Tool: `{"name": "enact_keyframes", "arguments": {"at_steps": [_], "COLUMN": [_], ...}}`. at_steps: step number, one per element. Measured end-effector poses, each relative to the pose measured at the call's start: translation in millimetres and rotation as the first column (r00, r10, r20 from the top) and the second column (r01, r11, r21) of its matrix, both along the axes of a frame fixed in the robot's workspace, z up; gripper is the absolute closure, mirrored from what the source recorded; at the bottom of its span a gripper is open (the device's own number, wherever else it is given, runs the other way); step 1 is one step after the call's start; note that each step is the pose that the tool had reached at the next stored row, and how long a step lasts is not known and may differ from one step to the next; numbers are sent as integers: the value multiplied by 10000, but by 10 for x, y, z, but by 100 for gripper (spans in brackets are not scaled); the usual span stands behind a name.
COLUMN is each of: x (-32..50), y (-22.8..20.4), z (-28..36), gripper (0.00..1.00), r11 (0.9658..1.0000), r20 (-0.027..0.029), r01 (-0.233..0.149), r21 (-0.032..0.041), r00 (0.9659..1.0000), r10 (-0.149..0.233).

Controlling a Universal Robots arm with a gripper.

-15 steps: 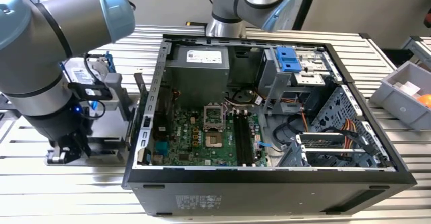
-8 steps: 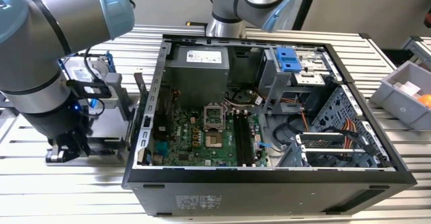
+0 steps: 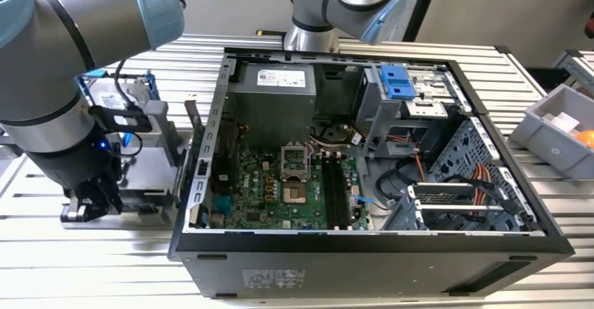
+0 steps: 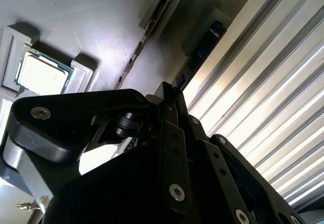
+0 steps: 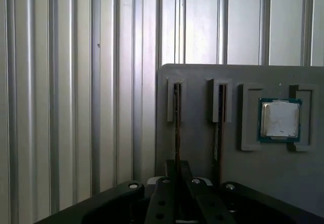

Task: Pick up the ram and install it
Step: 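Pick up the ram and move it above insertion slot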

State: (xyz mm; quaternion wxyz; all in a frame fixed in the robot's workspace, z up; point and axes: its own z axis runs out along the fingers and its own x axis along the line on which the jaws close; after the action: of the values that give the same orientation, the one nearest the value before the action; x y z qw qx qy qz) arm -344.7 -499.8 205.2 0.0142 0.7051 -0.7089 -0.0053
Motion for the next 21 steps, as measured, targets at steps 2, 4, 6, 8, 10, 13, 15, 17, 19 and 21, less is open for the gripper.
{"name": "enact_keyframes", "arguments": {"at_steps": [2, 4, 6, 8, 10, 13, 15, 17, 19, 21], "x": [0, 0, 0, 0, 0, 0, 0, 0, 0, 0], "y": [0, 0, 0, 0, 0, 0, 0, 0, 0, 0], "z": [14, 31, 50, 67, 87, 114, 133, 155, 173, 198], "gripper": [100, 100, 100, 100, 100, 100, 100, 100, 100, 100], "r11": [10000, 10000, 10000, 10000, 10000, 10000, 10000, 10000, 10000, 10000], "r20": [1, 1, 0, 0, -1, 0, 1, 1, 1, -1], "r01": [0, 0, 0, 0, 0, 0, 0, 0, 0, -1], "r21": [1, 1, 0, 0, -1, 0, 1, 0, 0, -1], "r00": [10000, 10000, 10000, 10000, 10000, 10000, 10000, 10000, 10000, 10000], "r10": [0, 0, 0, 0, 0, 0, 0, 0, 0, 1]}}
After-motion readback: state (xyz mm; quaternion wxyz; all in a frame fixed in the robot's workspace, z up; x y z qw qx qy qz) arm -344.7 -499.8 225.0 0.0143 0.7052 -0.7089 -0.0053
